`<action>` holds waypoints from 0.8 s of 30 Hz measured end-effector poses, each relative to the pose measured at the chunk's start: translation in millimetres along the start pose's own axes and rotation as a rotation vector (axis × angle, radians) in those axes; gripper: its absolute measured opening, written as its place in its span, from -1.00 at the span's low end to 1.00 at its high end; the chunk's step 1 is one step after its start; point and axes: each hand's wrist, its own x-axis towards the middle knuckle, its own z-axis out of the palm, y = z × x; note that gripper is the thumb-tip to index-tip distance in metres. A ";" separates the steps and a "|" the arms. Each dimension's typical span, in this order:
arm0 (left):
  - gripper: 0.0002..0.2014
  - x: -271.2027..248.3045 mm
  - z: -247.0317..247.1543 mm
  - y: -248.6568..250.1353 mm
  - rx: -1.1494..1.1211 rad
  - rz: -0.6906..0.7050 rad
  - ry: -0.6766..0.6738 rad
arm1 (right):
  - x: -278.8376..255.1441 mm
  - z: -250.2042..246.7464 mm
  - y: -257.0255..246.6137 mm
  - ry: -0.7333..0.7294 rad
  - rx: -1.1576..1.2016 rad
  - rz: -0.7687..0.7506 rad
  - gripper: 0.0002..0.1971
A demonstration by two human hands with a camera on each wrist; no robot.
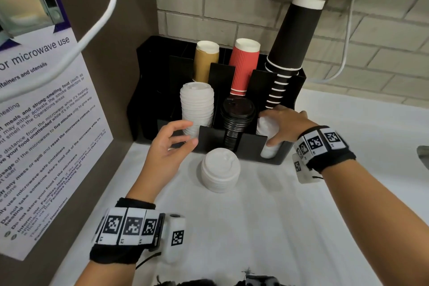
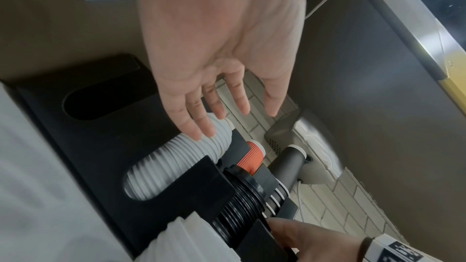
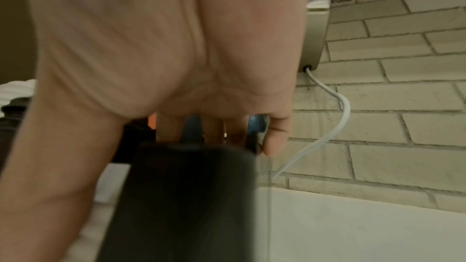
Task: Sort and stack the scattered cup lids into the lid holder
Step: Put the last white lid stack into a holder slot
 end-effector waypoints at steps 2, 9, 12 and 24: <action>-0.68 0.0 -0.8 -0.5 0.008 0.005 0.000 | -4.0 0.2 -2.9 0.007 -0.064 0.008 -0.05; -0.69 -0.7 -3.2 -3.7 -0.001 -0.007 0.019 | -55.0 -18.7 -39.0 0.361 0.472 -0.238 -0.42; -0.69 -2.3 -1.8 -6.7 -0.013 -0.015 0.019 | -68.7 -1.9 -81.1 0.084 0.480 -0.362 -0.50; -0.70 -4.9 -0.2 -9.4 0.024 -0.038 0.008 | -53.5 58.0 -124.7 -0.123 0.302 -0.216 -0.25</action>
